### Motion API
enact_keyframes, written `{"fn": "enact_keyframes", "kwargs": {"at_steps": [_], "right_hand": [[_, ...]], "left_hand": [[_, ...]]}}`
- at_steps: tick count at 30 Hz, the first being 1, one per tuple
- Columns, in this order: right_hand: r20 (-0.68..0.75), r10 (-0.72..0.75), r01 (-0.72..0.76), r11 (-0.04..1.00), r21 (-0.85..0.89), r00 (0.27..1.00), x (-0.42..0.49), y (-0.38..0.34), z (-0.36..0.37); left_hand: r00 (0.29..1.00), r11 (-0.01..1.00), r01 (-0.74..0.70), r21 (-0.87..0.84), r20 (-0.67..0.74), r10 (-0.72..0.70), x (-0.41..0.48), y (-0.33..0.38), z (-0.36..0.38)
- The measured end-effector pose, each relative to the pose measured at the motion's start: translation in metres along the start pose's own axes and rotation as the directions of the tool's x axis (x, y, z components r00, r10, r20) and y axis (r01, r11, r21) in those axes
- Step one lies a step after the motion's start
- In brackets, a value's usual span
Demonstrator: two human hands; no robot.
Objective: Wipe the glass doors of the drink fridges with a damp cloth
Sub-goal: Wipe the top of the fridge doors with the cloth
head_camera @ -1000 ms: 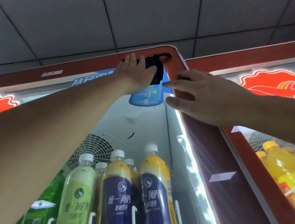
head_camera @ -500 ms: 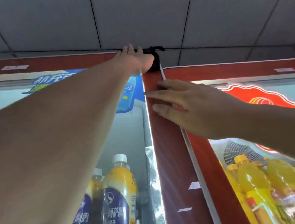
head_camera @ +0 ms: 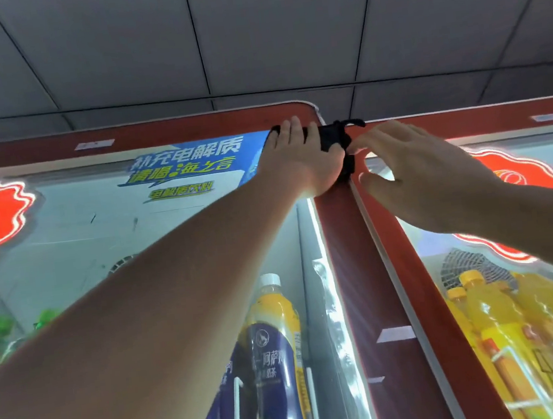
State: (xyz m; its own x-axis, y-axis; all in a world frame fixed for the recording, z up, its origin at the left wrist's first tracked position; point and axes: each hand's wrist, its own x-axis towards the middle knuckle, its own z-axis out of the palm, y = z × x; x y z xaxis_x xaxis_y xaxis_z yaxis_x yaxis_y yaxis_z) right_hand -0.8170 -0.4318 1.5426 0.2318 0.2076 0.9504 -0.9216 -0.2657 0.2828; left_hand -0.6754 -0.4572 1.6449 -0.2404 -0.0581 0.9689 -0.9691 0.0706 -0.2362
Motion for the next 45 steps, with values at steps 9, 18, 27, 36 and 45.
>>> {"fn": "enact_keyframes", "kwargs": {"at_steps": [9, 18, 27, 36, 45], "right_hand": [[0.015, -0.021, 0.018, 0.977, 0.212, 1.0, -0.002, -0.015, 0.002], [0.037, 0.023, -0.026, 0.994, 0.106, 0.999, -0.009, -0.022, -0.005], [0.058, 0.044, -0.047, 0.998, 0.043, 0.997, -0.006, 0.005, -0.005], [0.074, 0.011, -0.013, 1.0, 0.02, 0.997, 0.003, 0.016, -0.007], [0.029, -0.019, 0.016, 0.996, 0.085, 0.999, -0.005, -0.025, -0.012]], "left_hand": [[0.999, 0.999, -0.033, -0.022, -0.036, 0.032, -0.054, 0.013, 0.005], [1.0, 0.999, -0.007, -0.037, 0.011, 0.007, -0.037, -0.006, -0.002], [0.991, 0.991, 0.132, -0.033, 0.018, -0.131, 0.025, -0.041, -0.013], [0.987, 0.985, 0.16, -0.056, 0.012, -0.16, 0.05, -0.032, -0.018], [0.999, 0.999, 0.043, -0.029, -0.011, -0.043, -0.013, -0.019, -0.008]]}}
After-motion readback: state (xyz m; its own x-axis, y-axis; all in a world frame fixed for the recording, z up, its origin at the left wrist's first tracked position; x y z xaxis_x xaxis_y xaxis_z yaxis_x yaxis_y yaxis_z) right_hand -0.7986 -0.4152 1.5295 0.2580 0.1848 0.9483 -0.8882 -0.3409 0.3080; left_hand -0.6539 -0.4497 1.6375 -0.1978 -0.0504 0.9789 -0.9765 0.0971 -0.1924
